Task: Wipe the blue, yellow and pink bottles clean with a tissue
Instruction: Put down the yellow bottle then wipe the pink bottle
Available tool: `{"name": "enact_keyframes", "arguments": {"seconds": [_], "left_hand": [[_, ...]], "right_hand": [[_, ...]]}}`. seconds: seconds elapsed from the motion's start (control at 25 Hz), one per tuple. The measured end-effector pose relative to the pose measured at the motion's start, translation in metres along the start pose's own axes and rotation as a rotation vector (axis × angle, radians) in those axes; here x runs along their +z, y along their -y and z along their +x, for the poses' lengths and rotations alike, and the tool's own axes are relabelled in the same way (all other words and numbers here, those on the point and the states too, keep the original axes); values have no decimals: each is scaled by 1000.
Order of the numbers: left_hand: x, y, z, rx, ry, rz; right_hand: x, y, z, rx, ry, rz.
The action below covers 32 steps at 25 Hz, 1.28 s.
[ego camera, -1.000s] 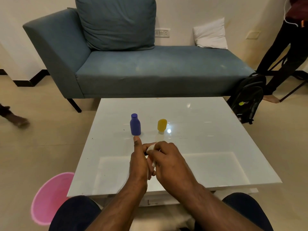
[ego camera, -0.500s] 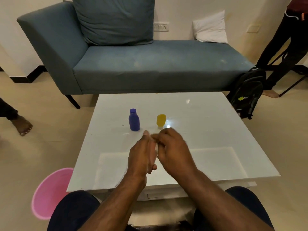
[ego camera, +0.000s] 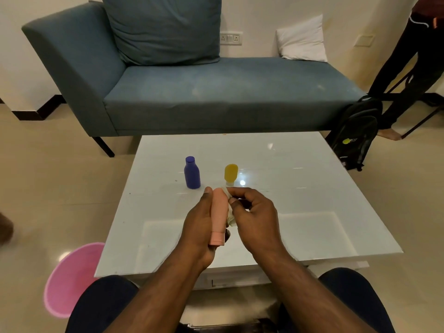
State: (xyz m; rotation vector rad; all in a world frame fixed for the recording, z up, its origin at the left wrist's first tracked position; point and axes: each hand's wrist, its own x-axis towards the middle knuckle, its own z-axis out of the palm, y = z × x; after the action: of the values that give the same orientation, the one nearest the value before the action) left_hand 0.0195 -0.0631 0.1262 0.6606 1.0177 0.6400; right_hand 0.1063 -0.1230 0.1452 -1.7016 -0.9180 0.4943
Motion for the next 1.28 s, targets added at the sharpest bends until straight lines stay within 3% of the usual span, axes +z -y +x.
{"name": "enact_keyframes", "arguments": {"seconds": [0.32,0.52,0.72,0.92,1.16,1.28], "left_hand": [[-6,5,5,-66,-26,-161],[0,1,-4,-70,47,-153],[-6,-6,-4,-129,80,-227],[-3,4,-5,-146,88,-163],[-5,1,-7,-220,153,-313],[-6,7,-4,-194,118,-225]], "right_hand": [[5,-7,-21,-205,43,-143],[6,-1,3,-155,-2,-220],[7,-5,-31,-252,171,-275],[-1,0,5,-204,51,-352],[4,-4,-27,-292,178,-416],[0,-9,1,-246,90,-424]]}}
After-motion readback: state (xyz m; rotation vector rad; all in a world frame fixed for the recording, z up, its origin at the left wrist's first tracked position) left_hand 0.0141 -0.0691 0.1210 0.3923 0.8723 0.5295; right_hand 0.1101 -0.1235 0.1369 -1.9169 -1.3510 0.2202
